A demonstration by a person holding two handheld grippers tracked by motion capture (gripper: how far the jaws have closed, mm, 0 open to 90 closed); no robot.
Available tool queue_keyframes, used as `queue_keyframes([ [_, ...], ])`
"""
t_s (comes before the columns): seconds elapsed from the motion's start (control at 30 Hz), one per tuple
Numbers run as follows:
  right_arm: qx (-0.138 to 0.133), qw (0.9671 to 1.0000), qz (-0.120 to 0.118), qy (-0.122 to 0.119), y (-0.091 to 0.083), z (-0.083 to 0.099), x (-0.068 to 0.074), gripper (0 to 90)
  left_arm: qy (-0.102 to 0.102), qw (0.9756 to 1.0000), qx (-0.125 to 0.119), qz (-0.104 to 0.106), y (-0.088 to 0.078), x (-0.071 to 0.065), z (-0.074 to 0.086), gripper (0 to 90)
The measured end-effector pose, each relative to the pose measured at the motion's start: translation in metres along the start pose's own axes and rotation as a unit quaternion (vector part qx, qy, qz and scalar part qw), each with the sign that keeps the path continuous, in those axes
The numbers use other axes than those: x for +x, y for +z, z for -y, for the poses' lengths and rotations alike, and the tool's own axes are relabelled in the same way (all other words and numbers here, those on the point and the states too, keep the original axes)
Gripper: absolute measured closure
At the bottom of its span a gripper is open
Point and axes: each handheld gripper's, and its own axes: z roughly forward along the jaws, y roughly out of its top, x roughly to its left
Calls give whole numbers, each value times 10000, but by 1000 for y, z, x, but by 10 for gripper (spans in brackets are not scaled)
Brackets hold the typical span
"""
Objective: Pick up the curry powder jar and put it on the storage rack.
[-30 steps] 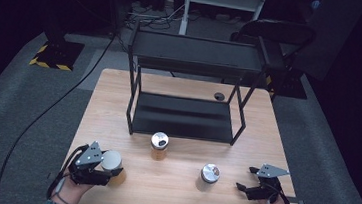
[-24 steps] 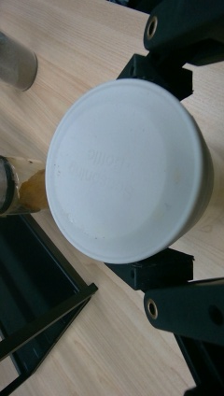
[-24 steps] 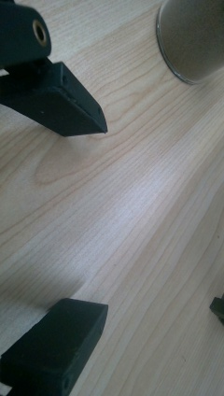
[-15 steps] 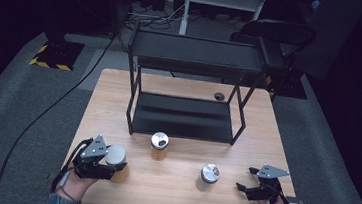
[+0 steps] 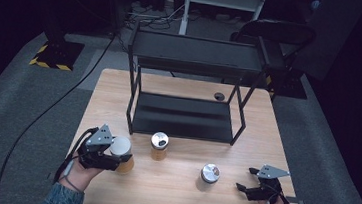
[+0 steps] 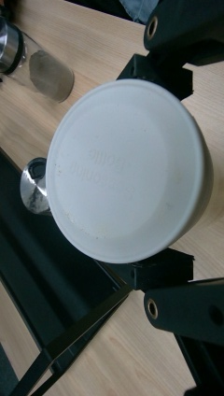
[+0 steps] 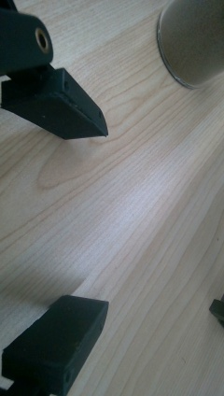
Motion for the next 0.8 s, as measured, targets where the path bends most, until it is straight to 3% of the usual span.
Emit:
queue_keyframes([
  [0.27,-3,10000,-9,-4,0,0,0,134,63,10000,14,-28,-3,-2,-17,338],
  [0.8,-8,10000,-18,-23,0,0,0,135,8,9999,-16,-115,-2,0,-33,338],
])
